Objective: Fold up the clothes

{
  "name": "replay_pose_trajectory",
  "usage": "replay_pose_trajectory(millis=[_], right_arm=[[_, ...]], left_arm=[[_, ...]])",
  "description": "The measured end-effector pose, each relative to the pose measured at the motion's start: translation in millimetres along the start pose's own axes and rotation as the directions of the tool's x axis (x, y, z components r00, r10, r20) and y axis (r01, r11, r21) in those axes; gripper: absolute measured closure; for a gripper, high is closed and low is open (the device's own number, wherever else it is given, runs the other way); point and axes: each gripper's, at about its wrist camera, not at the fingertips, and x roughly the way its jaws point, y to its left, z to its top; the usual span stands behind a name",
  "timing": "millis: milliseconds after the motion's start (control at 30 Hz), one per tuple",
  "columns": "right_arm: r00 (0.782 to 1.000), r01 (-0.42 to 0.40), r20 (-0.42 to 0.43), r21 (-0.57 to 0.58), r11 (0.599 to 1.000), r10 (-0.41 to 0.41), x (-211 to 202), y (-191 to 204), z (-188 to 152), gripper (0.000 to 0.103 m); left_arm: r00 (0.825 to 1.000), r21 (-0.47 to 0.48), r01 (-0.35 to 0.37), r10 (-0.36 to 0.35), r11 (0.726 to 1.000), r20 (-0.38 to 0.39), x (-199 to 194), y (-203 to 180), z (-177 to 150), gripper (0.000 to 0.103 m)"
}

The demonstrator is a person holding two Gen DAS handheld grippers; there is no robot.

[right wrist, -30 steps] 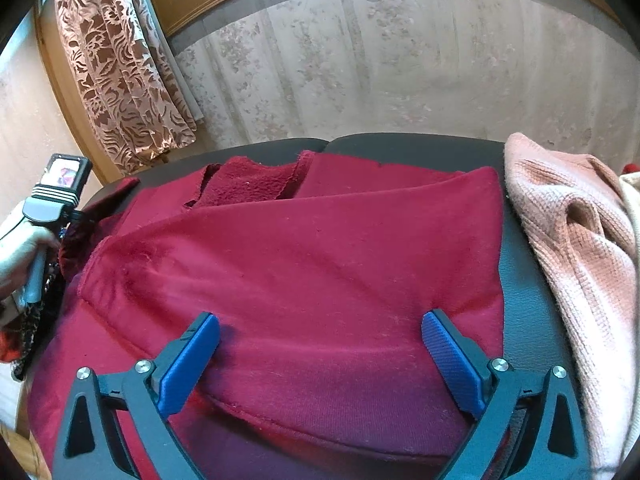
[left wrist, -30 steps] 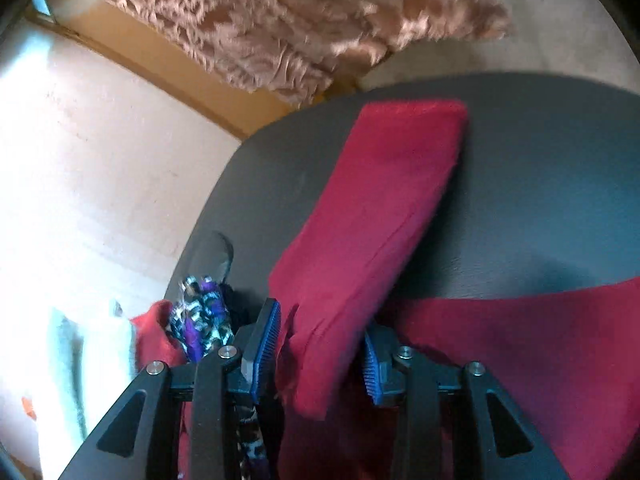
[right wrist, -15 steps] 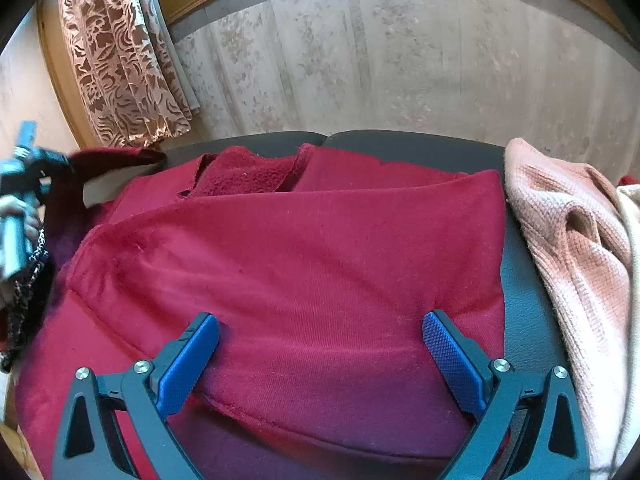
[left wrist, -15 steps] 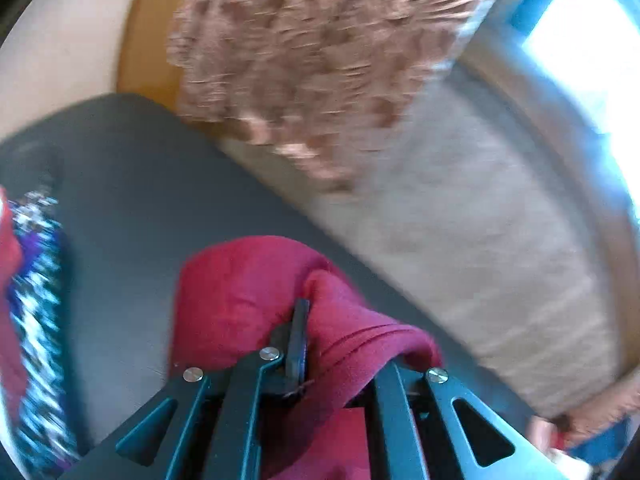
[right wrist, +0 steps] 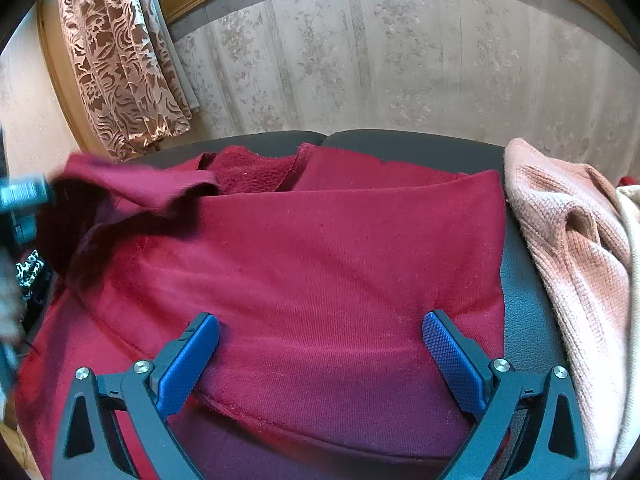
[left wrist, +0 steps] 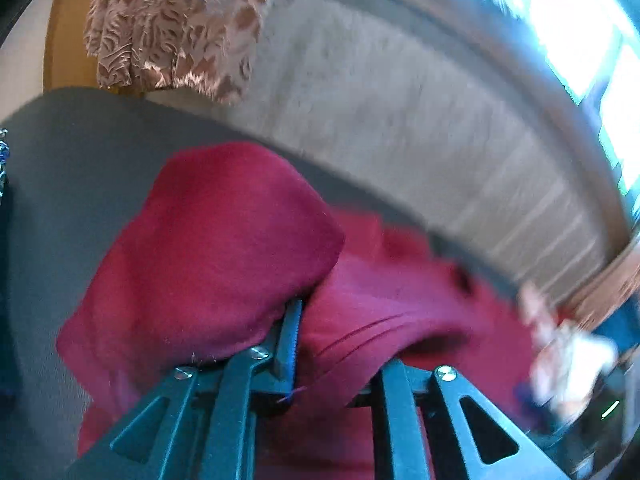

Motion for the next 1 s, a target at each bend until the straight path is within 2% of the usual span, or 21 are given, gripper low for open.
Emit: replay_pose_trajectory(millis=[67,167,267,300,367,467,533,700,800,900,1000], right_arm=[[1.000,0.001,-0.002,-0.001,1.000,-0.001,0.6,-0.2,0.2,0.000],[1.000,0.002,-0.003,-0.002,1.000,-0.002,0.7,0.3,0.8,0.000],[1.000,0.005,-0.005,-0.003,1.000,-0.005,0.6,1.4,1.0,0.000],[1.000,0.006,-0.005,-0.002,1.000,-0.006,0.5,1.8,1.0,0.000],[1.000,0.005,-0.006,-0.002,1.000,-0.005,0.3,1.7,1.0,0.000],[1.000,0.007,-0.009,-0.004,1.000,-0.007,0.3,2.0,0.8,0.000],[0.999,0.026,-0.018,-0.019,0.999,-0.026,1.6,5.4,0.8,0.000],[0.998,0.047,-0.028,-0.042,0.998,-0.048,2.4,8.2,0.2,0.000],[0.998,0.056,-0.029,-0.047,0.997,-0.057,2.9,9.3,0.1,0.000],[0.996,0.073,-0.042,-0.063,0.995,-0.076,4.3,11.9,1.6,0.000],[0.995,0.081,-0.058,-0.074,0.994,-0.085,4.1,12.8,5.2,0.000]], left_arm=[[1.000,0.044,-0.017,0.016,0.999,0.011,-7.3,-0.8,-16.6,0.089],[0.998,0.020,0.009,-0.010,1.000,0.065,-30.9,13.5,-28.4,0.085],[0.991,0.008,-0.012,0.011,1.000,0.133,-49.7,26.8,-44.9,0.082],[0.989,0.008,-0.022,0.021,1.000,0.144,-51.0,31.6,-48.9,0.077],[0.995,-0.015,0.002,0.000,1.000,0.098,-41.2,42.2,-53.1,0.075],[0.996,-0.054,0.046,-0.041,0.998,0.078,-37.7,48.2,-55.0,0.075],[0.995,-0.035,0.039,-0.036,0.999,0.090,-42.2,43.9,-54.2,0.075],[0.977,0.048,0.061,-0.069,0.997,0.202,-67.2,31.1,-57.6,0.072],[0.980,0.027,0.077,-0.081,0.997,0.183,-63.4,38.2,-62.7,0.067],[0.992,-0.048,0.078,-0.072,0.996,0.105,-46.7,50.4,-59.9,0.067],[0.989,-0.033,0.081,-0.076,0.996,0.123,-51.8,47.3,-61.0,0.067]])
